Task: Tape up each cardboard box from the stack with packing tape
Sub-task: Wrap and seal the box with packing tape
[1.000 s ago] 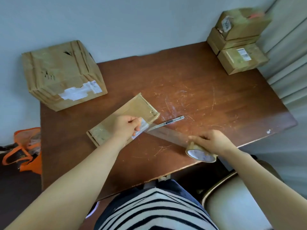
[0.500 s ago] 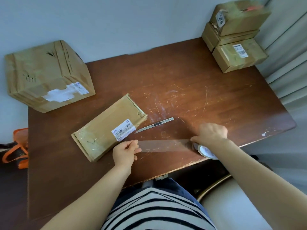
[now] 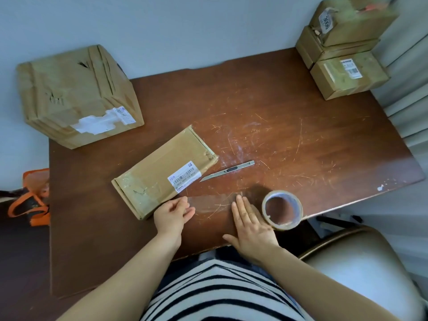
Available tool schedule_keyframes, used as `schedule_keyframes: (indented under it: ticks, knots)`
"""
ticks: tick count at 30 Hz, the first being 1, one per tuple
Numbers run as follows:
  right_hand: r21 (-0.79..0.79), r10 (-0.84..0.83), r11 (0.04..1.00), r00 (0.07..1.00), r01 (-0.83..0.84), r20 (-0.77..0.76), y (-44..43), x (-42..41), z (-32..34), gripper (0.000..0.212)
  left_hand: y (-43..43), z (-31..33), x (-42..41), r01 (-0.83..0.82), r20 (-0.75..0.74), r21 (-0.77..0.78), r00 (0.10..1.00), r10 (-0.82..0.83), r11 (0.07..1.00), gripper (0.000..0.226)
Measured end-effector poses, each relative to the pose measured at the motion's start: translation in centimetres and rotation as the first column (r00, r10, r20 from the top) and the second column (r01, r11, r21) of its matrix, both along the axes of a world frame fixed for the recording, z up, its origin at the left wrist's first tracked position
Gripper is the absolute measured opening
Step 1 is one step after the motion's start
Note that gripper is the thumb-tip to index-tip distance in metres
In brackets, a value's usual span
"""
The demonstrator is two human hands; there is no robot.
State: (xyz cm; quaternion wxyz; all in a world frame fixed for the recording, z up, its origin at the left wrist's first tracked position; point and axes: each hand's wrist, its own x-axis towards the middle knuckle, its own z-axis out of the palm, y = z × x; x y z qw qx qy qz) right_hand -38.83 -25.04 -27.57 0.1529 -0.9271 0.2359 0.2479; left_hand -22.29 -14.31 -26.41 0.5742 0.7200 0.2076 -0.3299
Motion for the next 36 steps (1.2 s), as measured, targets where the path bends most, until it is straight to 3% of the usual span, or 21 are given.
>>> schedule_keyframes:
  ticks: [3,6,8,10,14,18,20,22,24,27,29,36]
  knots:
    - [-0.027,-0.016,1.000,1.000,0.016,0.023,-0.4,-0.1,0.3,0.093,0.2,0.2,0.1,-0.002,-0.025,-0.021,1.000,0.002,1.000,0.008]
    - [0.105,-0.032,0.994,0.998,0.027,0.048,-1.3,0.7,1.8,0.063,0.5,0.2,0.2,-0.009,-0.052,-0.030,0.999,0.007,1.000,0.010]
    - [0.113,-0.160,0.984,0.954,0.135,0.253,-2.4,2.1,2.7,0.041,0.4,0.3,0.2,-0.017,-0.077,-0.044,0.997,0.014,0.999,0.010]
    - [0.114,-0.258,0.966,0.893,0.232,0.369,-4.0,4.2,3.4,0.045,0.4,0.5,0.4,-0.032,-0.109,-0.071,0.994,0.024,0.997,0.009]
    - [-0.065,-0.177,0.979,0.961,0.195,0.215,-7.9,8.2,3.0,0.064,0.6,0.6,0.6,-0.007,-0.149,-0.117,0.989,-0.010,0.993,0.019]
    - [-0.221,0.067,0.974,0.995,-0.049,0.074,-9.2,9.5,2.4,0.042,0.8,0.6,0.5,0.027,-0.130,-0.120,0.991,-0.042,0.992,0.019]
    - [-0.224,0.056,0.973,0.998,-0.048,0.033,-9.0,9.7,2.8,0.034,0.8,0.7,0.6,0.029,-0.128,-0.123,0.991,-0.045,0.992,0.015]
    - [-0.173,-0.030,0.985,1.000,0.031,0.009,-8.4,9.1,3.6,0.025,0.9,0.8,0.6,0.031,-0.125,-0.130,0.991,-0.047,0.991,0.010]
    - [-0.095,-0.187,0.976,0.979,0.194,0.079,-7.4,7.6,4.5,0.018,0.9,1.0,0.6,0.046,-0.110,-0.141,0.992,-0.062,0.989,0.007]
    - [0.120,-0.468,0.884,0.864,0.453,0.185,-5.1,4.8,6.0,0.012,1.1,0.9,0.5,0.075,-0.083,-0.140,0.993,-0.088,0.987,0.012]
    - [0.296,-0.598,0.792,0.777,0.535,0.196,-3.1,3.1,6.6,0.012,1.1,1.0,0.5,0.085,-0.075,-0.138,0.993,-0.096,0.987,0.013]
    - [0.450,-0.706,0.638,0.708,0.625,0.020,1.0,1.0,5.1,0.013,0.9,1.4,0.3,0.108,-0.047,-0.124,0.992,-0.115,0.986,0.015]
